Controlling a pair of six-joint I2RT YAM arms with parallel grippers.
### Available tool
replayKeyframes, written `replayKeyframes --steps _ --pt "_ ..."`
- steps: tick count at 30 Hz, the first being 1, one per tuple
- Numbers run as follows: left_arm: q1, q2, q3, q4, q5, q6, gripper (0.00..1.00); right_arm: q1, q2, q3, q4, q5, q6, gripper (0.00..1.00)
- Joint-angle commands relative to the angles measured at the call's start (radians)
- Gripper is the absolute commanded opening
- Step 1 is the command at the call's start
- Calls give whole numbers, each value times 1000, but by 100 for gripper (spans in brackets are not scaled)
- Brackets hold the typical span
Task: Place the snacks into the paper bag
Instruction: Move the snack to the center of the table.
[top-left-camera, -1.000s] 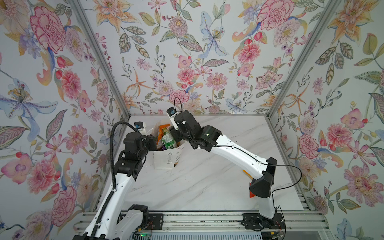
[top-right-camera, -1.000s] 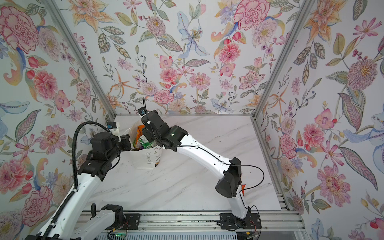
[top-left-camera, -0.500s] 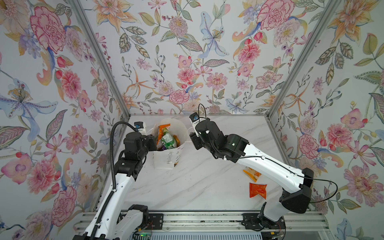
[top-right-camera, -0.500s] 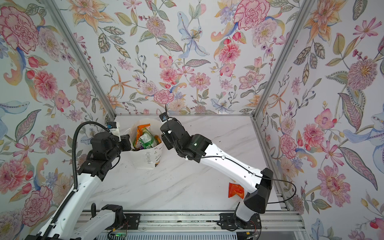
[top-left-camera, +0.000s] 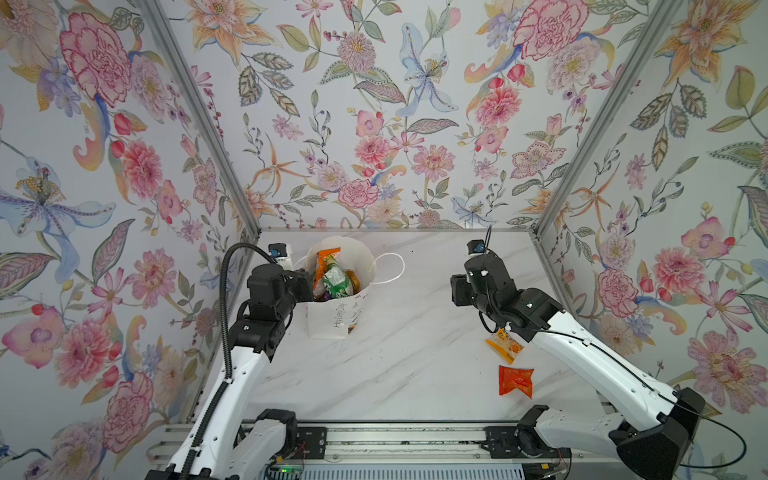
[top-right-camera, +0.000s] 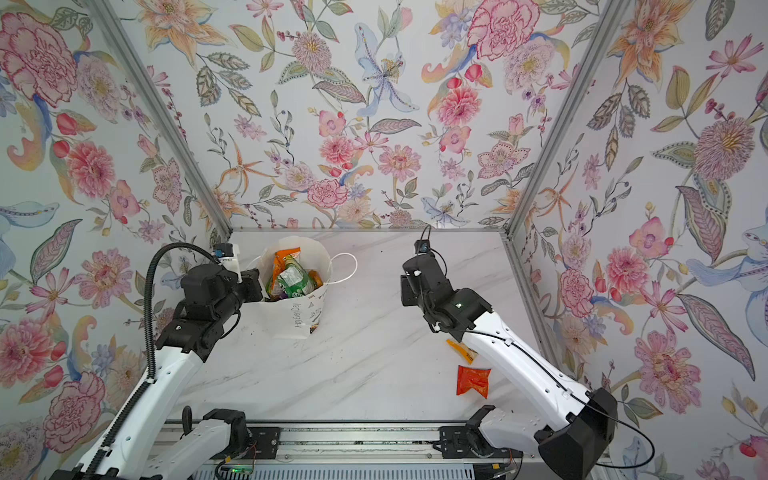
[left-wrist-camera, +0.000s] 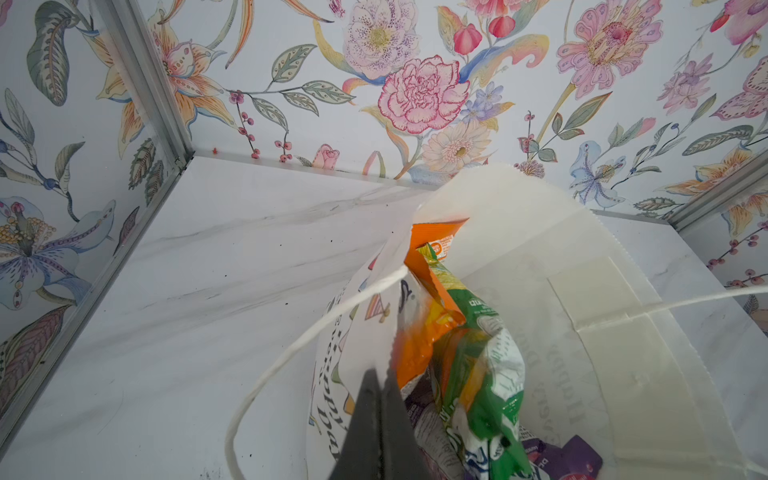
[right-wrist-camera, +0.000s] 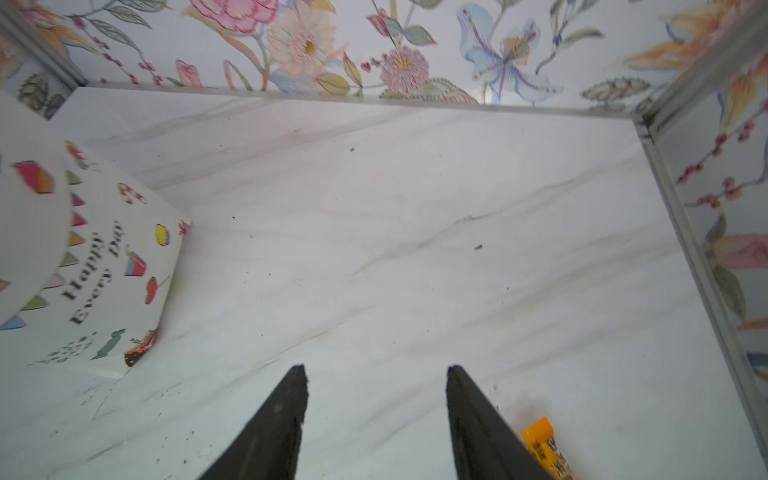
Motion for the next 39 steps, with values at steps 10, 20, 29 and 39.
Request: replayKeyframes --steps 10,20,29,39 --pt "11 -17 -21 23 17 6 0 -383 -102 -355 -9 -273 245 58" --pt "13 -16 -22 22 17 6 0 -557 -59 -521 92 -359 244 73" --pt "13 -14 -21 23 17 6 0 -573 -44 -562 105 -303 267 99" --pt "13 -15 -21 23 17 5 0 -530 42 -557 152 -312 242 95"
